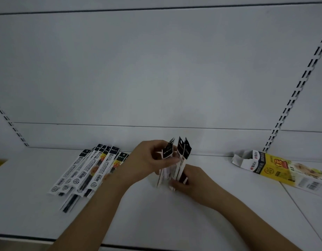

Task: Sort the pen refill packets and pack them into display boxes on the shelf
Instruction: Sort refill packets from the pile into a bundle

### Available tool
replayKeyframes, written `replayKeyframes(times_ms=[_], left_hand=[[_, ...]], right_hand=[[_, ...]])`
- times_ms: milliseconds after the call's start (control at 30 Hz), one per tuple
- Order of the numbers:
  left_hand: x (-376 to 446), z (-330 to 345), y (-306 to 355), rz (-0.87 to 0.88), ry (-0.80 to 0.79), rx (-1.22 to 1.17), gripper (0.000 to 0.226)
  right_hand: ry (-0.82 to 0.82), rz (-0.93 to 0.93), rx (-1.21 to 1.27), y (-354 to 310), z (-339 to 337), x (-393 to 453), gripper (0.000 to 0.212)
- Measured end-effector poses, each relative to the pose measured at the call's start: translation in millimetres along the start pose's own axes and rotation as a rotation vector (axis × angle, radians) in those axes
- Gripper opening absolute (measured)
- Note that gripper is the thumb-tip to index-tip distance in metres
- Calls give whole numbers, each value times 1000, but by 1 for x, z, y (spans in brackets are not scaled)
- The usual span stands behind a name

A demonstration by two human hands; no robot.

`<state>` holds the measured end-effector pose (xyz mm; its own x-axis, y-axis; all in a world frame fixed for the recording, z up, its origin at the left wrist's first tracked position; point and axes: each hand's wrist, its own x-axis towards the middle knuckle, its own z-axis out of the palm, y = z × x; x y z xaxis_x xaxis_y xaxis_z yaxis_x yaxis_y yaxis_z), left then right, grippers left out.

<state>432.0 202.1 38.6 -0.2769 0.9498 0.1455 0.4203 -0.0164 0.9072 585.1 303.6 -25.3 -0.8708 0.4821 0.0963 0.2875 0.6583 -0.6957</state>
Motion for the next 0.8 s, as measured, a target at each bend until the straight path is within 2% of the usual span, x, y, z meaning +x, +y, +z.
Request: replayKeyframes(times_ms=[133, 267, 367, 433, 533, 600, 733, 800], left_hand=[[3, 3, -4, -32, 104, 27, 6], [6, 0, -10, -40, 195, 104, 9], [6, 2, -9, -19, 234, 146, 7], [6, 2, -6, -22, 211, 145, 9], [5, 1, -1, -60, 156, 105, 23], [4, 0, 0, -86, 135, 60, 23], [-4, -1, -4, -95, 75, -68, 21], [-6, -3, -7, -96, 74, -115, 17]], right_hand=[[39, 57, -30, 8, 2, 3, 24], [135, 102, -18, 9, -3, 3, 10], [206, 102, -58, 8, -3, 5, 8], [196, 64, -76, 6, -1, 6, 7], [51, 14, -19, -3, 1, 5, 23], [-15, -24, 31, -8, 4, 4, 18], [45, -59, 33, -4, 10, 9, 16], [38, -39, 47, -2, 8, 13, 22]])
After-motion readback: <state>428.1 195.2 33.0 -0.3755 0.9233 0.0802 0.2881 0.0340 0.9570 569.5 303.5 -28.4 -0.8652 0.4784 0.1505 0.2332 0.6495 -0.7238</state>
